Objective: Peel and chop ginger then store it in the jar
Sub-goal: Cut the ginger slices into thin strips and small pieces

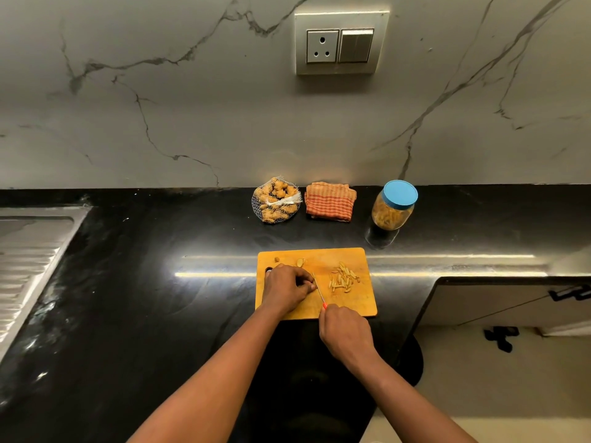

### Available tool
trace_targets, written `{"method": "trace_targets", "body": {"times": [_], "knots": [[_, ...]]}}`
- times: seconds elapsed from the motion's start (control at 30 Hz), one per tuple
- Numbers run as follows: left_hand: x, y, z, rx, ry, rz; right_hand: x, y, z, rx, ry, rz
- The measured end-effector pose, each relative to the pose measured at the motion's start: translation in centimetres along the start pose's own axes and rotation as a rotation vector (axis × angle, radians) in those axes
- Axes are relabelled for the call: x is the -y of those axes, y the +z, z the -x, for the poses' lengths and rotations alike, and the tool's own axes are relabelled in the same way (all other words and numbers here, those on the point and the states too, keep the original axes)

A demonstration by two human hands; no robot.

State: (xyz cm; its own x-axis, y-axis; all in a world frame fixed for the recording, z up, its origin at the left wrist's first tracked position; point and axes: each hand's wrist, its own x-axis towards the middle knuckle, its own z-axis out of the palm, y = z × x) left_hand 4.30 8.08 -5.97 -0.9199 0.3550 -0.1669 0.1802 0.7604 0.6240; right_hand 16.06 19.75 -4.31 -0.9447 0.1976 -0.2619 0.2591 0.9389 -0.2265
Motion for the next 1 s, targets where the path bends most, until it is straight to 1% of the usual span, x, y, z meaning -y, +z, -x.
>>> {"method": "trace_targets", "body": {"times": [0.27,0.4,0.63,0.83,1.0], "knots": [[-0.1,0.1,0.1,-0.003,0.0,-0.015,0.5,-0.5,-0.6,0.063,-0.003,0.085],[-0.2,0.0,0.1,-0.006,-0.007,-0.007,0.4,-0.5,-0.3,0.049,0.002,0.087],[-0.3,0.0,0.2,-0.011,-0.004,-0.018,-0.6,-0.1,0.6,0.009,0.027,0.018],[0.0,0.1,0.1,0.0,-0.011,-0.038,-2.2,-0.1,0.7,-0.031,0.07,0.033],[0.0,0.1,0.0,0.005,-0.008,-0.037,-2.6,-0.3,0.4,-0.057,0.069,0.008]]}}
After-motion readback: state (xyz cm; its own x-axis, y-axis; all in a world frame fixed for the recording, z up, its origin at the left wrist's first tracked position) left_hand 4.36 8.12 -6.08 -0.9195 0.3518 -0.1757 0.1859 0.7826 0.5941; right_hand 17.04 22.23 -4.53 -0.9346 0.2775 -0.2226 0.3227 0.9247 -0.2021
